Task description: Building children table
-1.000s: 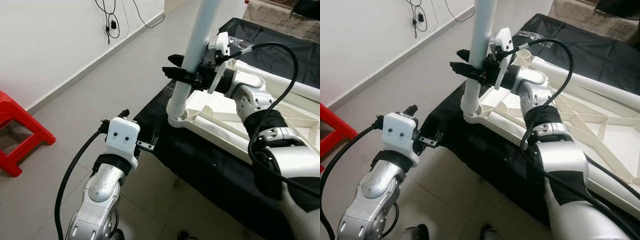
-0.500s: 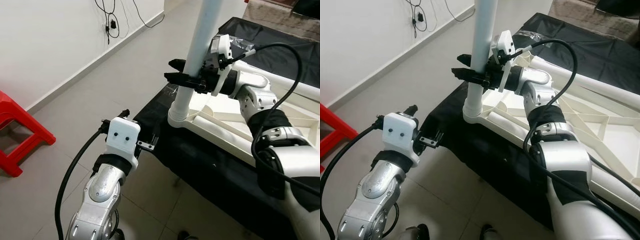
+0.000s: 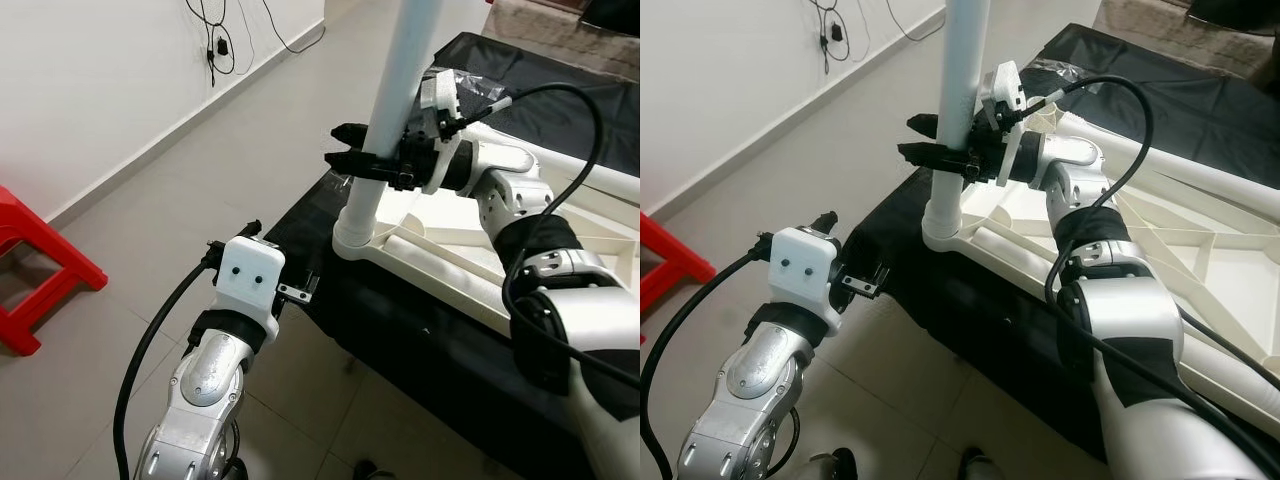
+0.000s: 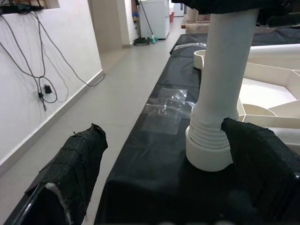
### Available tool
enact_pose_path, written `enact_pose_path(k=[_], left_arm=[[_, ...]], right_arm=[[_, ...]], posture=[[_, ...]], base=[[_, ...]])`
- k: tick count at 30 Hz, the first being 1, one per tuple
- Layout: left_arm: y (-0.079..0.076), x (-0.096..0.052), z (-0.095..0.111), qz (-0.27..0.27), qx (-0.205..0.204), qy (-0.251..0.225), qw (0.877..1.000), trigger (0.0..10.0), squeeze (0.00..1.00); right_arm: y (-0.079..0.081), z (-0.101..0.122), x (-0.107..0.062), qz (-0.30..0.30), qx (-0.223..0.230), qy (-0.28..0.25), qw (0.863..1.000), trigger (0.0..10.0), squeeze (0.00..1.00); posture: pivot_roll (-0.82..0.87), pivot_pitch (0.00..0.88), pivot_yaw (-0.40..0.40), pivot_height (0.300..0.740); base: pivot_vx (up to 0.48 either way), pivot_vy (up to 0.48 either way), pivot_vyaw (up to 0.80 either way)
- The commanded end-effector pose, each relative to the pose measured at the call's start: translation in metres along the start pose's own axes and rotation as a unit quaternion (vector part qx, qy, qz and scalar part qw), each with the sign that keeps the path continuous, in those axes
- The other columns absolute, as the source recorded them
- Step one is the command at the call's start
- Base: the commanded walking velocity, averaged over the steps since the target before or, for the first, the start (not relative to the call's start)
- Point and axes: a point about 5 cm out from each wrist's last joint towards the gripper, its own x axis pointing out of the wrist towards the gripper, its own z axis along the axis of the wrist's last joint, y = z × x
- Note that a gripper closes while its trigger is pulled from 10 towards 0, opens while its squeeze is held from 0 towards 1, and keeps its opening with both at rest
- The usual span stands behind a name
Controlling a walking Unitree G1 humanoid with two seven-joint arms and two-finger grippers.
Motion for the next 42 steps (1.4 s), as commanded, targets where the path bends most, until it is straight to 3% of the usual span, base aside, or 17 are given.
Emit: enact_pose_path(k=[1,14,21,29,31,32,34,36,38,40,41,42], left_arm=[[-0.001,-0.004,0.000,0.001,0.001,0.006,1.000,10.0,0.00],[0.000,-0.007,0.000,0.006,0.003,0.009,1.000,10.0,0.00],[0.000,-0.006,-0.001,0.006,0.003,0.008,1.000,10.0,0.00],[0.001,-0.004,-0.002,0.006,0.005,0.007,1.000,10.0,0.00],[0.000,-0.003,-0.002,0.005,0.004,0.006,1.000,10.0,0.00],[0.000,-0.003,-0.002,0.005,0.004,0.006,1.000,10.0,0.00],[0.000,-0.002,-0.002,0.005,0.004,0.005,1.000,10.0,0.00],[0.000,-0.002,-0.002,0.005,0.004,0.005,1.000,10.0,0.00],[0.001,-0.001,-0.002,0.005,0.005,0.003,1.000,10.0,0.00],[0.001,-0.001,-0.002,0.005,0.005,0.003,1.000,10.0,0.00],[0.002,-0.001,-0.002,0.005,0.006,0.003,1.000,10.0,0.00],[0.002,-0.001,-0.002,0.005,0.006,0.003,1.000,10.0,0.00]], right_arm=[[0.008,-0.023,0.007,0.028,0.056,0.022,0.998,10.0,0.00],[0.015,-0.027,0.024,0.062,0.043,0.042,0.996,10.0,0.00],[0.009,-0.035,0.021,-0.015,0.017,0.074,0.997,10.0,0.00],[0.005,-0.038,0.017,-0.062,0.010,0.094,0.994,10.0,0.00],[-0.001,-0.042,0.015,-0.131,0.014,0.113,0.985,10.0,0.00],[-0.001,-0.042,0.015,-0.131,0.014,0.113,0.985,10.0,0.00],[-0.010,-0.048,0.011,-0.233,0.027,0.129,0.963,10.0,0.00],[-0.010,-0.048,0.011,-0.233,0.027,0.129,0.963,10.0,0.00],[-0.015,-0.053,0.009,-0.313,0.040,0.136,0.939,10.0,0.00],[-0.015,-0.053,0.009,-0.313,0.040,0.136,0.939,10.0,0.00],[-0.017,-0.055,0.008,-0.345,0.044,0.137,0.927,10.0,0.00],[-0.017,-0.055,0.008,-0.345,0.044,0.137,0.927,10.0,0.00]], posture=[[0.07,0.303,-0.088,0.740],[0.07,0.314,-0.097,0.740],[0.07,0.298,-0.086,0.740],[0.07,0.288,-0.086,0.740],[0.06,0.279,-0.083,0.740],[0.06,0.279,-0.083,0.740],[0.06,0.273,-0.078,0.740],[0.06,0.273,-0.078,0.740],[0.06,0.266,-0.076,0.740],[0.06,0.266,-0.076,0.740],[0.06,0.266,-0.076,0.740],[0.06,0.266,-0.076,0.740]], base=[[0.000,0.000,0.00],[0.000,0.000,0.00],[0.000,0.000,0.00],[0.000,0.000,0.00],[0.000,0.000,0.00],[0.000,0.000,0.00],[0.000,0.000,0.00],[0.000,0.000,0.00],[0.000,0.000,0.00],[0.000,0.000,0.00],[0.000,0.000,0.00],[0.000,0.000,0.00]])
